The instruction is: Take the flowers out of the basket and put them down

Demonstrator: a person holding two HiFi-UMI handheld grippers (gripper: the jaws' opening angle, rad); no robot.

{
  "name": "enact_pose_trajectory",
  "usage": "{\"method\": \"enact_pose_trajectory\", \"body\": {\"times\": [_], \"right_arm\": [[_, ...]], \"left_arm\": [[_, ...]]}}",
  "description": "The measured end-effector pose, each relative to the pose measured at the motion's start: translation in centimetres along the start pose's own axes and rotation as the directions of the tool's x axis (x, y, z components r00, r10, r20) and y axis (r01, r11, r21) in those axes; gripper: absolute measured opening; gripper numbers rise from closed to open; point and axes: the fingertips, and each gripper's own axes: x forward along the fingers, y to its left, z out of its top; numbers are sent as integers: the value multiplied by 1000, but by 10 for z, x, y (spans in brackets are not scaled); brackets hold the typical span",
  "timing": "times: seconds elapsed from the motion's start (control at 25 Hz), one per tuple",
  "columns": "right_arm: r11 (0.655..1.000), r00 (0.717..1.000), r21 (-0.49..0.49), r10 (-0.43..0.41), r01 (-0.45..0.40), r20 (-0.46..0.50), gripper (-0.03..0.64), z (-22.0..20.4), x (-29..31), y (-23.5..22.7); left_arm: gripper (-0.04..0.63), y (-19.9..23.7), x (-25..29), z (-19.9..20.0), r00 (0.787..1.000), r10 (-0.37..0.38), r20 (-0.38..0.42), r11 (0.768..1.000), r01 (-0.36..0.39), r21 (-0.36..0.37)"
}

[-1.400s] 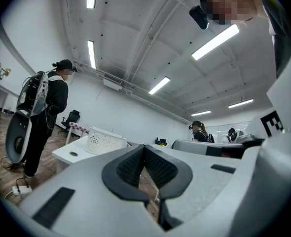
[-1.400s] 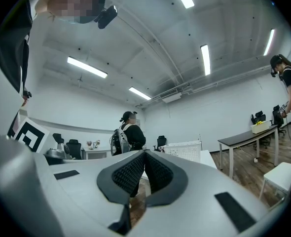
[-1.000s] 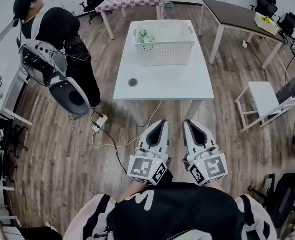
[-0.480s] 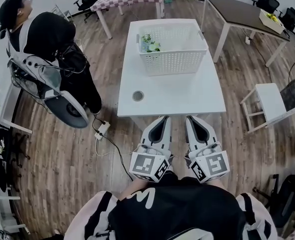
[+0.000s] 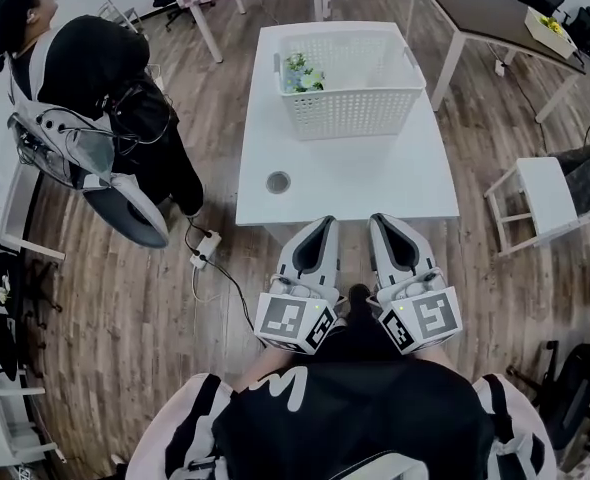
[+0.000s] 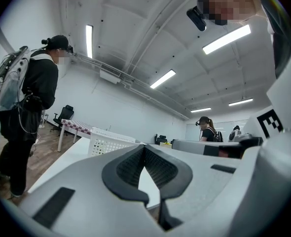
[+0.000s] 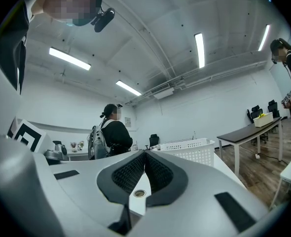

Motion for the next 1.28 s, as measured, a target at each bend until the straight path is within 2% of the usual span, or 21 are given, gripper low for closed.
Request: {"method": "enact_pose_trajectory", "body": {"times": [0.32, 0.56, 0.92, 1.28], "right_arm": [[1000, 1000, -19, 17, -17, 5, 17, 3, 18, -13], [999, 999, -27, 36, -36, 17, 18, 7, 52, -34], [997, 997, -6, 76, -76, 28, 17, 15, 136, -100], [983, 982, -26, 183, -182, 36, 17, 42, 219, -141]], "left_arm": [[-5, 10, 23, 4, 1000, 6, 18, 1000, -6, -2], [-5, 35, 55, 13, 998, 42, 46, 999, -42, 4], [-5, 71, 155, 27, 996, 57, 69, 998, -58, 19], [-5, 99, 241, 58, 989, 81, 124, 996, -85, 26]]}}
